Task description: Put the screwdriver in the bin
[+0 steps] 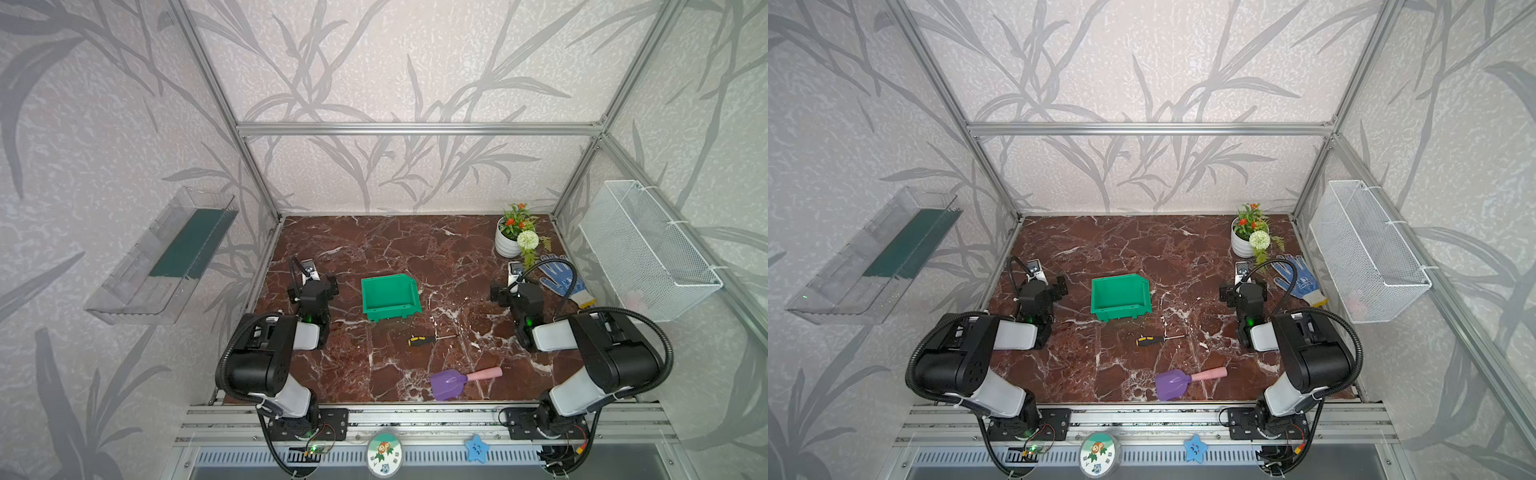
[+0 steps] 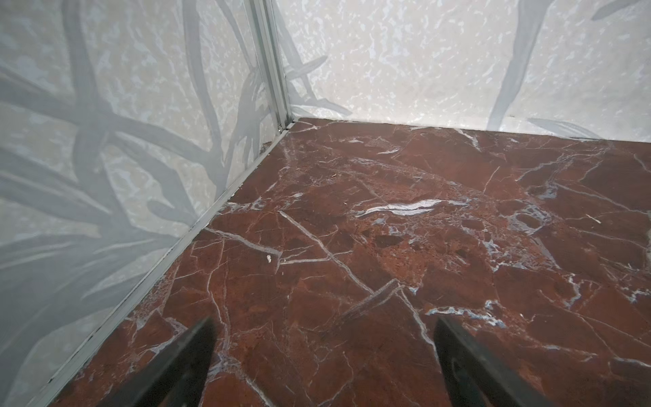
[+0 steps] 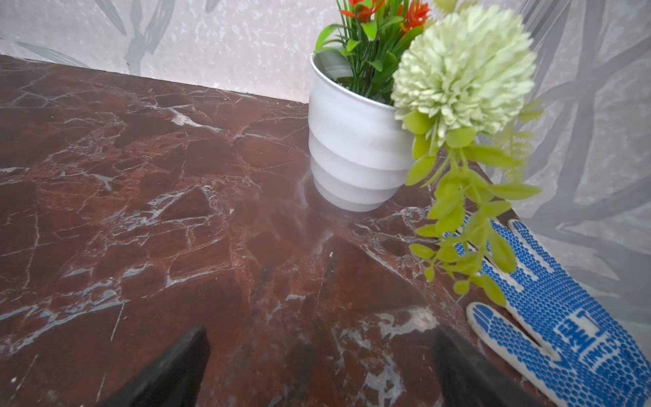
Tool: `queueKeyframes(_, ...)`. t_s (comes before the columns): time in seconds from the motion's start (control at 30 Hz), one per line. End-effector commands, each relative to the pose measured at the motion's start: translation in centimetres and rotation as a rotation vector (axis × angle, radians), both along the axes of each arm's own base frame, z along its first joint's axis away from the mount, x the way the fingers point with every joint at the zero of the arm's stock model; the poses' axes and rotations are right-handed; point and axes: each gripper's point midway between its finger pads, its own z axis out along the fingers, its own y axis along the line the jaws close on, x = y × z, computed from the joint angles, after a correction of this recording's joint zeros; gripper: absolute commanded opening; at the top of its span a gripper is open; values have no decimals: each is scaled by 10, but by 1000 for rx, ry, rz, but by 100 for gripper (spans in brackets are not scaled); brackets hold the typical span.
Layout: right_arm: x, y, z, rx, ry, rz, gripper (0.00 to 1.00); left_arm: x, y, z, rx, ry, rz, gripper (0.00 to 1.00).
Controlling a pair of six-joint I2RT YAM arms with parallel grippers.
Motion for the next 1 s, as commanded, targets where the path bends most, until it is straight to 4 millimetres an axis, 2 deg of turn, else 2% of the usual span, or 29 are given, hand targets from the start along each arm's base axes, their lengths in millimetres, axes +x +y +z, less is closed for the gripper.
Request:
queueKeyframes(0.0,4,2,10,6,-33,13,99,-2,2,-1,2,-5,8,99)
queueKeyframes(0.87,4,2,10,4,-31,14,99,-2,2,-1,3,-6,7,99)
queueKeyframes(0.97,4,2,10,4,-32,14,99,-13,12,5,-9,-61,63,99)
